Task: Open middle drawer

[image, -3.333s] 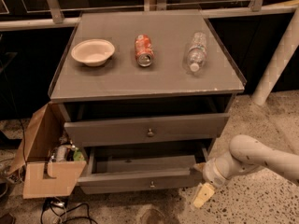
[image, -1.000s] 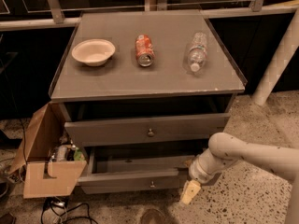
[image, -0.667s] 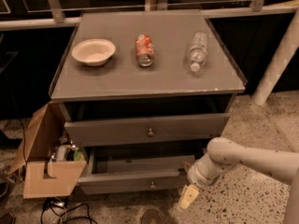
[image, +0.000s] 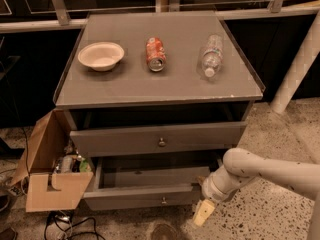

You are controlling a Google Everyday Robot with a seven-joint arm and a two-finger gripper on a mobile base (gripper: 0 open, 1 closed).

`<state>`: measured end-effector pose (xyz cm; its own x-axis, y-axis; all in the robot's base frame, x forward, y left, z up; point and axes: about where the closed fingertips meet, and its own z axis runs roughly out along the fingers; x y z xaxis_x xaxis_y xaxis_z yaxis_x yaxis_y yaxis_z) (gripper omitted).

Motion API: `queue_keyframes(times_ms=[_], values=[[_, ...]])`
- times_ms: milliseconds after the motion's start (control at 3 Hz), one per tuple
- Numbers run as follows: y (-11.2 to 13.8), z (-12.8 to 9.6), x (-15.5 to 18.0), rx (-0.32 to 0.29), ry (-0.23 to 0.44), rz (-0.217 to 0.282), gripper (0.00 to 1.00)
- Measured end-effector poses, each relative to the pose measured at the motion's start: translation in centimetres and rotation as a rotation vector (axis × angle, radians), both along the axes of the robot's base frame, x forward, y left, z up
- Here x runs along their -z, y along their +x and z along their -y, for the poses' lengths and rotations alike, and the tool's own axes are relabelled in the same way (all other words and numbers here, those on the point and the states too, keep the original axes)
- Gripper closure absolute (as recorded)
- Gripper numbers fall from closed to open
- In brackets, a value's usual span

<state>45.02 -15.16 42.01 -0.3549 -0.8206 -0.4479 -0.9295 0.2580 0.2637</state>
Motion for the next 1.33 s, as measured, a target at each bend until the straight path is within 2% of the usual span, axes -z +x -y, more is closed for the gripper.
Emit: queue_keyframes(times_ms=[667,1000,1333], values=[[-1.0,0.4,-0.3,0.009,0.000,-0.005,0.00],[-3.5,1.2,0.0,0.019,0.000,-0.047,0.00],[-3.6,1.2,-0.4,0.020,0.000,-0.049,0.00]])
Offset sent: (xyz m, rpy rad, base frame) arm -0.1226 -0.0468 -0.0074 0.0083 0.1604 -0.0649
